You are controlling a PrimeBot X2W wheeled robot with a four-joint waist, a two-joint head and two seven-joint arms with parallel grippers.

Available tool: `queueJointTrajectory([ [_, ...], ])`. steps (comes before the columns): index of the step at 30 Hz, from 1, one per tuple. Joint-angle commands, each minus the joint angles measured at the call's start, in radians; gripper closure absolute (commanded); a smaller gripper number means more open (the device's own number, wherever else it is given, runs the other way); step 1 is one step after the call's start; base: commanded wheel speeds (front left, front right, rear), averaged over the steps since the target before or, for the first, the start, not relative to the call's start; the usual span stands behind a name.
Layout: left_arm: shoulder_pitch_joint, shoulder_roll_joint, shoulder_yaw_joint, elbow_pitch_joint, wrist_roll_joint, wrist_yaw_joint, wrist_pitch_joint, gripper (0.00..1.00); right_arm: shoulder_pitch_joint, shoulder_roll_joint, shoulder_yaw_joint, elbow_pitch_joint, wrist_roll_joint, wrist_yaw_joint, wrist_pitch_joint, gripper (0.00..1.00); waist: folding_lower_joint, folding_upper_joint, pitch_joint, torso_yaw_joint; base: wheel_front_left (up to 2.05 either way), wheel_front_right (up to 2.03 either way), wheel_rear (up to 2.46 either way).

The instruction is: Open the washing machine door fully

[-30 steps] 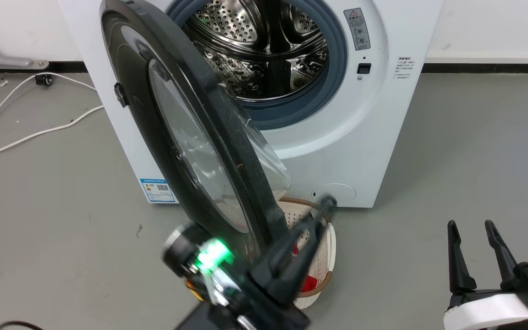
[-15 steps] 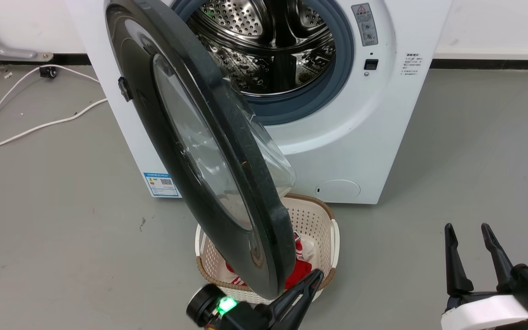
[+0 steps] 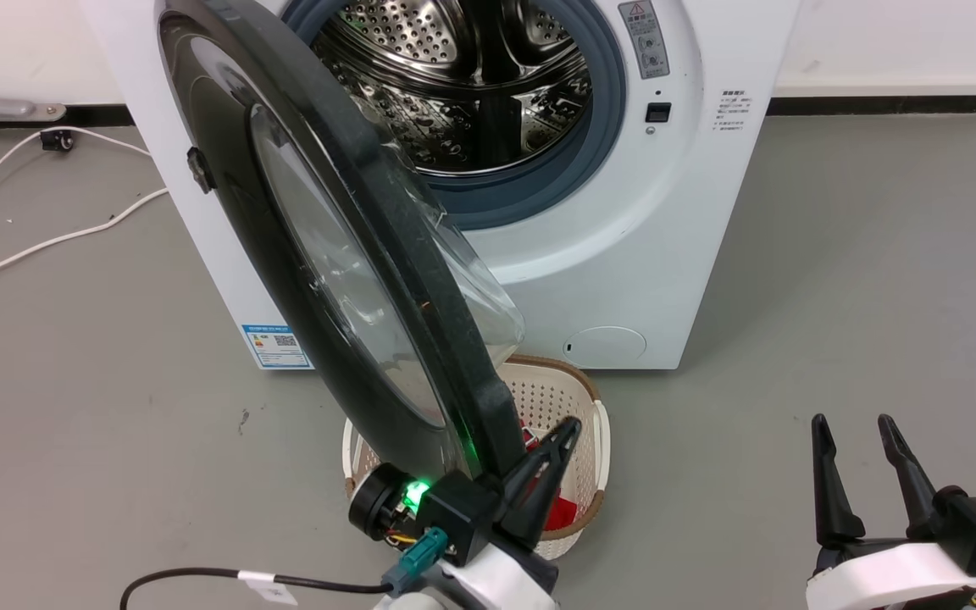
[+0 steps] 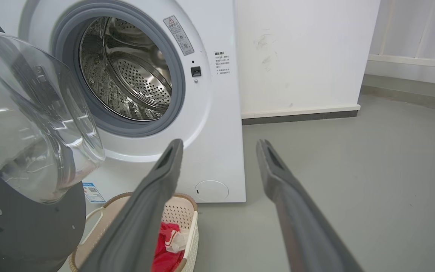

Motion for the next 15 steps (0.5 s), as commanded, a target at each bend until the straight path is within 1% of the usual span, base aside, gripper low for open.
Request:
queueJointTrajectory([
  [1,-0.015,-0.007,0.006,0.012,-0.002,0.015,-0.005,1.0,-0.005,0.002,0.002,0.002,0.006,0.0,-0.003,0.0,-0.0001,0.0,0.001,-0.003,0.0,0.0,0.0],
  [9,-0.023,-0.012,0.051,0.04,-0.002,0.07,-0.006,1.0,-0.004,0.002,0.007,0.006,0.016,0.0,-0.001,0.0,-0.0001,0.0,0.004,0.001,0.0,0.0,0.0],
  [15,0.01,-0.005,0.069,0.009,0.029,0.084,-0.006,1.0,-0.005,0.002,0.015,0.011,0.025,0.0,0.002,0.0,-0.0001,0.0,-0.001,0.005,0.0,0.0,0.0],
])
